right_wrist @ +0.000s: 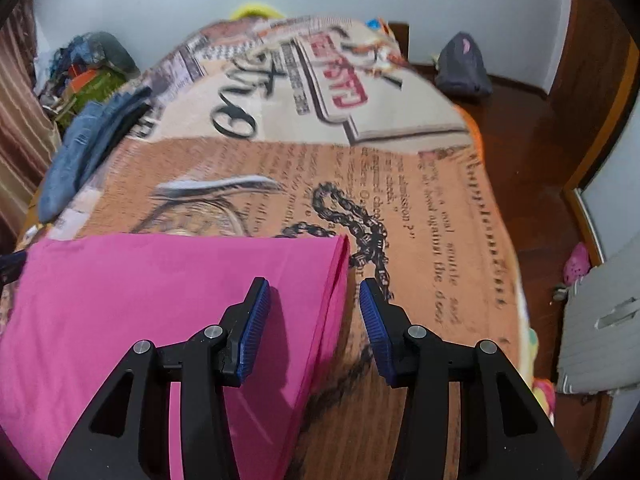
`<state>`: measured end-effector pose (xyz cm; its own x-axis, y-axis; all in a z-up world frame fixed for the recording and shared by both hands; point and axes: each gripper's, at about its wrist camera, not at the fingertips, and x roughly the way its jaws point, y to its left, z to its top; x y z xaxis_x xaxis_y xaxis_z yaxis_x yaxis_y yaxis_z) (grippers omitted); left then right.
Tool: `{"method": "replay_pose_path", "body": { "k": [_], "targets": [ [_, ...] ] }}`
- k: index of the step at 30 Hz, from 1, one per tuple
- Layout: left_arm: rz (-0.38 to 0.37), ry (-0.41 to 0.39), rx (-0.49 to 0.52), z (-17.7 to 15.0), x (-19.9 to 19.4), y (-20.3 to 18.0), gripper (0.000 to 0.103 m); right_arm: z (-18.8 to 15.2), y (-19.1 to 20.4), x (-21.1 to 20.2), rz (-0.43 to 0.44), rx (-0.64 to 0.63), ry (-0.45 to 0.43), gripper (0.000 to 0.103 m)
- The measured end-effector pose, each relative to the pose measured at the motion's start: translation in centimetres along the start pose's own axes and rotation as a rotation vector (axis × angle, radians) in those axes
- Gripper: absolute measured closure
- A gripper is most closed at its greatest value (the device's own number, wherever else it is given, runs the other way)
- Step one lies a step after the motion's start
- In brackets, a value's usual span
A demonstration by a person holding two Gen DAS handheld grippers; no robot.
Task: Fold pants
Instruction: 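Open both grippers and release the folded pink pants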
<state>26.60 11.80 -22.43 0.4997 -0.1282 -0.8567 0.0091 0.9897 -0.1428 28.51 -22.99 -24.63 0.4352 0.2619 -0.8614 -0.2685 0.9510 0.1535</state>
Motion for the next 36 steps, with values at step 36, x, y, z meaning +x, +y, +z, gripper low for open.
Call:
{"method": "replay_pose_path", "body": {
  "k": [36],
  "targets": [
    [-0.057,-0.004,-0.082,-6.4,-7.1,-0.9,0.049,-1.1,4.9,-9.7,-0.045,-0.169,-0.151,0.070]
  ]
}}
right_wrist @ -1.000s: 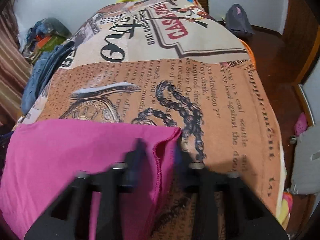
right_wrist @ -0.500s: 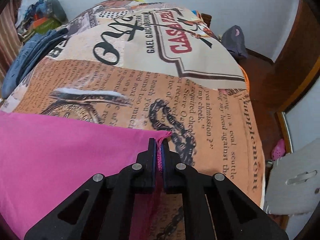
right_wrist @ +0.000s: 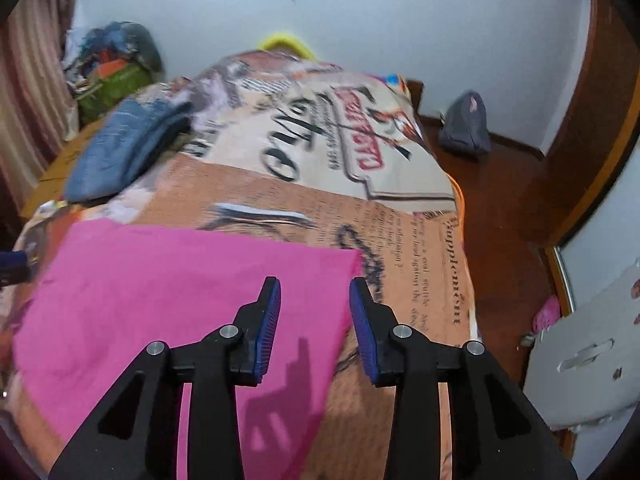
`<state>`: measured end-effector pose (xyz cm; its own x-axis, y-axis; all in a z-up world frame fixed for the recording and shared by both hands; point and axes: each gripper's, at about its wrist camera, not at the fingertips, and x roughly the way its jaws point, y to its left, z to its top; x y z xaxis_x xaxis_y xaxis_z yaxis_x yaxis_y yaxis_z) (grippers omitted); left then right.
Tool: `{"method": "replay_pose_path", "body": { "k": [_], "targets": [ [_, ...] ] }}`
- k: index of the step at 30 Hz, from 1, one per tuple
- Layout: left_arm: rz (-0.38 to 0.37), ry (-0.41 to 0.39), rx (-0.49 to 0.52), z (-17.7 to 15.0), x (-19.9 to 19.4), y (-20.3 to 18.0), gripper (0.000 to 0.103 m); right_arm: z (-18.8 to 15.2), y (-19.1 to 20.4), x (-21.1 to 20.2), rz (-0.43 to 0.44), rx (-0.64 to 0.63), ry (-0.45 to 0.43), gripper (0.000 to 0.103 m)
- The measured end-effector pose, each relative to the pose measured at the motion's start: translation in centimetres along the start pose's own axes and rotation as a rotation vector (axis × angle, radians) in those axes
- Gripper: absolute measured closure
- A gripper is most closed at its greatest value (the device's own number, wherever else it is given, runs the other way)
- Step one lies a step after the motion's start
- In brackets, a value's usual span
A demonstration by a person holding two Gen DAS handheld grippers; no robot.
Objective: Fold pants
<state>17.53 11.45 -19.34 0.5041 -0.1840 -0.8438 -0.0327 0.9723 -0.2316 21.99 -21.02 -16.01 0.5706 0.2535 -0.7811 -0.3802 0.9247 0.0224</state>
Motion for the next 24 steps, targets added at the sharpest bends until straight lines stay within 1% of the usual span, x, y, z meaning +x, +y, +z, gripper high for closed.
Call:
{"method": "replay_pose_path", "body": {
  "k": [3,5,8,11,14,16,19,23,24],
  "targets": [
    [-0.046,0.037,-0.023,-1.3,0.5,-0.5,0.048,-1.1,2.1,-2.1,0.040,-0.016,-0.026,0.070],
    [-0.077,0.057,-0.039,-2.4,0.7,-0.8,0.048,-1.6,3.4,-2.5,0.071,-0.023,-0.031,0.068],
    [-0.111,0.060,-0.062,-3.4,0.8,-1.2,0.048,-3.2,5.5,-2.9,0.103,-0.046,-0.025,0.066],
    [-0.159,0.077,-0.090,-4.0,0.8,-1.6,0.048,-4.8,7.1,-2.4,0.137,-0.050,0.006,0.066],
    [-0.175,0.081,-0.093,-4.7,0.7,-2.2,0.047,-6.3,8.1,-1.5,0.149,-0.052,0.044,0.066],
    [-0.166,0.073,-0.091,-5.0,0.7,-2.5,0.047,-7.2,8.4,-0.8,0.150,-0.057,0.066,0.066],
    [-0.177,0.079,-0.126,-5.2,0.9,-2.4,0.044,-7.9,8.4,-1.1,0.147,-0.061,0.049,0.065],
    [-0.189,0.086,-0.135,-4.6,1.3,-2.2,0.044,-8.2,7.9,-0.9,0.171,-0.043,0.049,0.065],
    [-0.188,0.083,-0.137,-4.4,1.4,-2.2,0.046,-8.2,7.7,-0.7,0.176,-0.037,0.048,0.065]
  ]
}}
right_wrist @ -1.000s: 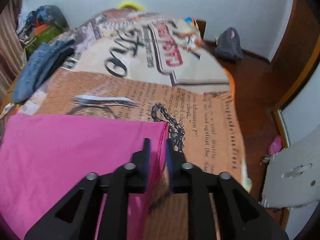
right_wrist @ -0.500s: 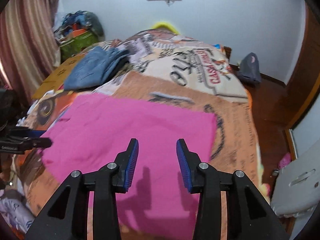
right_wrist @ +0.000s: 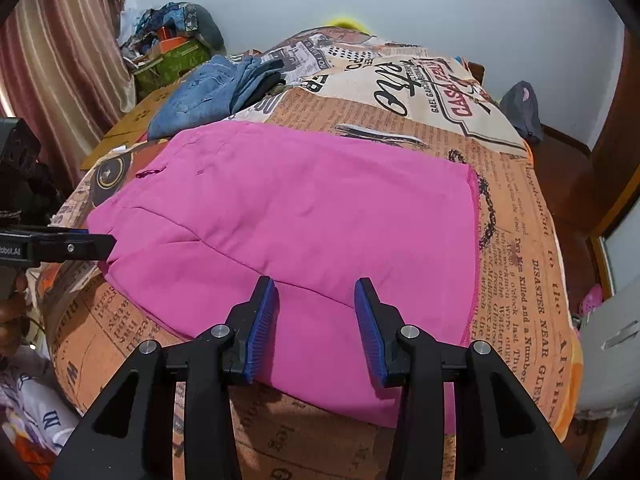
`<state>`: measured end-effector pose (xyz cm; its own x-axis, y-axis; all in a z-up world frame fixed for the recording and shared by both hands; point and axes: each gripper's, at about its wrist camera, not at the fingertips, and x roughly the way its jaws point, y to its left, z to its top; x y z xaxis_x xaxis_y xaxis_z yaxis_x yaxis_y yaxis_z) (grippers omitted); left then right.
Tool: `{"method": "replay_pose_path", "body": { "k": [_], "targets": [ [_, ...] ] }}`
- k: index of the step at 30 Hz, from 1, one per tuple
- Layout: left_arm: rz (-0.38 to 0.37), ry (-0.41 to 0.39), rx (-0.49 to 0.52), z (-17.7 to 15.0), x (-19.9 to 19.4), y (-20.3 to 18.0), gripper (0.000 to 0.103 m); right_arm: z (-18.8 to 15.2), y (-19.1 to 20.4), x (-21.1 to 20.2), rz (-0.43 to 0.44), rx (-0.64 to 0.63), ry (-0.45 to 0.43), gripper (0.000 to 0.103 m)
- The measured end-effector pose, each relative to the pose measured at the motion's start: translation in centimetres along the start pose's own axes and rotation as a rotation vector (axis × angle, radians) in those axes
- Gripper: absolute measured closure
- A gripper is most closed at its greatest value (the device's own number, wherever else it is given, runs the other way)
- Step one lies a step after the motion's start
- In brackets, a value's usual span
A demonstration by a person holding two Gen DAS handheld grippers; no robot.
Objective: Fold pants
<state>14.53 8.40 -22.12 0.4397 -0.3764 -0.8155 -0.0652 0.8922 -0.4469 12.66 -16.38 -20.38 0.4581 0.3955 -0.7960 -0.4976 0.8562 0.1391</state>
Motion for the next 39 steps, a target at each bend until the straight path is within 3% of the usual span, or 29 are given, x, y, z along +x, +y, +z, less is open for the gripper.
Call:
{"method": "replay_pose_path", "body": {
  "k": [2,3,6,15,21,24,32,37,39],
  "targets": [
    [0.016,-0.007,0.011,0.4,-0.1,-0.2,0.057,-0.2,0.1,0.0,0.005,0.007,-0.004,0.065],
    [0.024,-0.012,0.019,0.6,-0.2,-0.4,0.071,-0.2,0.0,0.0,0.008,0.011,-0.005,0.065],
    [0.017,-0.021,0.034,1.3,-0.6,-0.8,0.081,-0.4,0.0,-0.2,0.016,0.024,-0.004,0.065],
    [0.182,-0.184,0.261,1.5,-4.4,-4.6,0.084,0.7,0.6,-1.0,0.007,0.016,-0.007,0.065],
    [0.291,-0.293,0.344,1.1,-8.3,-4.6,0.084,3.3,3.4,-0.8,0.071,-0.004,-0.048,0.065],
    [0.340,-0.336,0.370,0.4,-10.0,-4.4,0.084,4.3,6.0,0.4,0.117,-0.044,-0.029,0.065],
    [0.370,-0.375,0.456,-0.8,-11.4,-5.5,0.084,3.5,12.6,3.7,0.237,-0.187,0.085,0.065],
    [0.357,-0.386,0.521,-0.5,-11.1,-7.9,0.084,3.3,10.7,2.5,0.277,-0.111,0.083,0.065],
    [0.349,-0.389,0.543,-0.2,-10.9,-8.8,0.084,2.8,9.4,1.2,0.255,-0.081,0.060,0.065]
  ]
}}
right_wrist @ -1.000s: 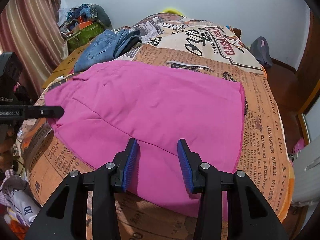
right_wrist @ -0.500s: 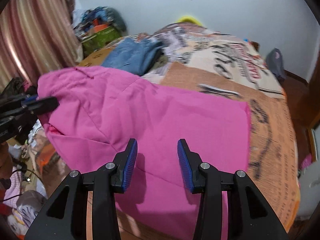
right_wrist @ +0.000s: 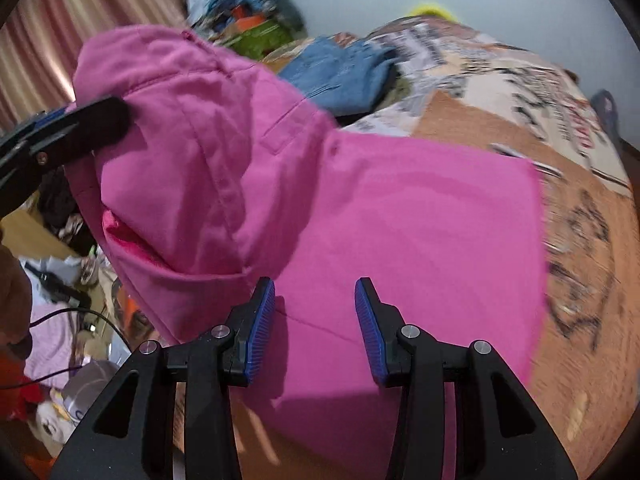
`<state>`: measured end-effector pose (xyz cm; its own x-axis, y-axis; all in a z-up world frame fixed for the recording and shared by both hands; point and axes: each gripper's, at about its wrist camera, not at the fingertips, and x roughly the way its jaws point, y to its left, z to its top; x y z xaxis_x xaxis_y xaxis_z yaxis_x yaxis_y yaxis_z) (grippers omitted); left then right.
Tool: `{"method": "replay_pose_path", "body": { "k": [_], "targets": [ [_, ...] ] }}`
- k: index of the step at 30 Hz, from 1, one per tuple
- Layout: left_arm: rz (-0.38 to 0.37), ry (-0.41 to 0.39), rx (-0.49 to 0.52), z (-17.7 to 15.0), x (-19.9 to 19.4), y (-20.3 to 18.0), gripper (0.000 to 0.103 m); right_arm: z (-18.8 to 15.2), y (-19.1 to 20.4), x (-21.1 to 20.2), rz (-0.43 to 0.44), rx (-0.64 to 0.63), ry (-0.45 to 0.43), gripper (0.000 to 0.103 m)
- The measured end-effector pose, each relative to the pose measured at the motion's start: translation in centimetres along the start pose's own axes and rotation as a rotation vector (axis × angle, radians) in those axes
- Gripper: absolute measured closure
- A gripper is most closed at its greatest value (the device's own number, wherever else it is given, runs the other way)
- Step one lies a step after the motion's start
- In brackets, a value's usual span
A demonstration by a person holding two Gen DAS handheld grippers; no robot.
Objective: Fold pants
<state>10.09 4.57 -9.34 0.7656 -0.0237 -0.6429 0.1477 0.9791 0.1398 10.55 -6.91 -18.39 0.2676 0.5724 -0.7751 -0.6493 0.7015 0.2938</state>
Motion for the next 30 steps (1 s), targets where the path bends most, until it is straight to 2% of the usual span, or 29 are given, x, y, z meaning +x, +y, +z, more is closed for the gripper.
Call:
{"method": "replay_pose_path", "body": {
  "k": [6,10,13,18,23,26,30],
  "targets": [
    [-0.031,-0.009,0.065,1.7,0.4,-2.9,0.084,-2.2,-4.1,-4.1,-0.122,0.052,-0.031,0.065],
    [-0.065,0.003,0.100,3.0,1.4,-5.2,0.084,-3.3,-5.5,-3.4,-0.128,0.075,-0.001,0.065],
    [-0.085,0.020,0.121,4.0,2.4,-7.0,0.084,-3.7,-5.2,-3.3,-0.133,0.065,-0.030,0.064],
    [-0.148,0.060,0.093,5.5,4.4,-9.1,0.084,-3.7,-6.4,-4.3,-0.106,0.115,-0.055,0.064],
    [-0.197,0.104,0.088,6.0,6.9,-11.1,0.084,-4.4,-7.8,-7.2,-0.179,0.129,-0.119,0.064],
    [-0.230,0.156,0.076,5.9,8.8,-12.5,0.084,-5.0,-9.0,-8.7,-0.203,0.164,-0.143,0.064],
    [-0.234,0.175,0.035,5.8,9.6,-12.5,0.075,-5.8,-10.1,-9.8,-0.219,0.207,-0.157,0.064]
  ]
}}
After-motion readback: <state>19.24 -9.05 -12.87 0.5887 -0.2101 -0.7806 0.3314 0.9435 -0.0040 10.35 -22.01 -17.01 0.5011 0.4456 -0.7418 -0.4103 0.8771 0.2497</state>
